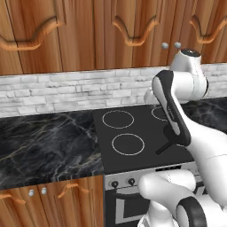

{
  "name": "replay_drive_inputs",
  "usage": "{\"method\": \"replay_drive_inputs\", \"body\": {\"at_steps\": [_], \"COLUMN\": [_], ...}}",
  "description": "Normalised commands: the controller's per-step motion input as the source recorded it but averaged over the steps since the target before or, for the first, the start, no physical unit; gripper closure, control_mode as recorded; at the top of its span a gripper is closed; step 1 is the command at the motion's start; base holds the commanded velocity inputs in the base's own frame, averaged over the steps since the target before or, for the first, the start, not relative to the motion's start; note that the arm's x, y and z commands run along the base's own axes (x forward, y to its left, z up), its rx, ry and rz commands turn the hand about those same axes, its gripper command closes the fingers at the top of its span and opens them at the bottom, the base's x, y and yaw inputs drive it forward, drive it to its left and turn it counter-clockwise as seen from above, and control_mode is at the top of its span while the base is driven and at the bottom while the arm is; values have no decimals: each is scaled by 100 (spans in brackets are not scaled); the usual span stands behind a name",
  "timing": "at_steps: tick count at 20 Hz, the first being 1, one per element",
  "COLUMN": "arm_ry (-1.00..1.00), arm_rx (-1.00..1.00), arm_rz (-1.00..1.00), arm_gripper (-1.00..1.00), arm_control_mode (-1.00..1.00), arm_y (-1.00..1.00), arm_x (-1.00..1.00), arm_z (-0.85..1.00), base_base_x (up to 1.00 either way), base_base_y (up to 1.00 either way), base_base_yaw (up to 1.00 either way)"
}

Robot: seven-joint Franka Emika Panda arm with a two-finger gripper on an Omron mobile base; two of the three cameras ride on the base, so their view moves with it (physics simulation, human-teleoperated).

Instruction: Turn off the front right burner of the stove.

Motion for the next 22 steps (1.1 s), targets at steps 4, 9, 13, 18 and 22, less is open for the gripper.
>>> {"method": "replay_drive_inputs", "body": {"at_steps": [4, 9, 13, 18, 22], "arm_ry": [-26, -21, -10, -8, -2], "arm_rx": [10, 13, 15, 10, 10], "arm_rz": [-2, -8, -11, -12, -12], "arm_gripper": [-100, -100, -100, -100, -100], "arm_control_mode": [-100, -100, -100, -100, -100], "arm_y": [-23, -35, -40, -61, -85], "arm_x": [-61, -30, -27, -21, -31], "arm_z": [0, -1, -26, -18, -12], "base_base_x": [0, 0, 0, 0, 0], "base_base_y": [0, 0, 0, 0, 0], "base_base_yaw": [0, 0, 0, 0, 0]}}
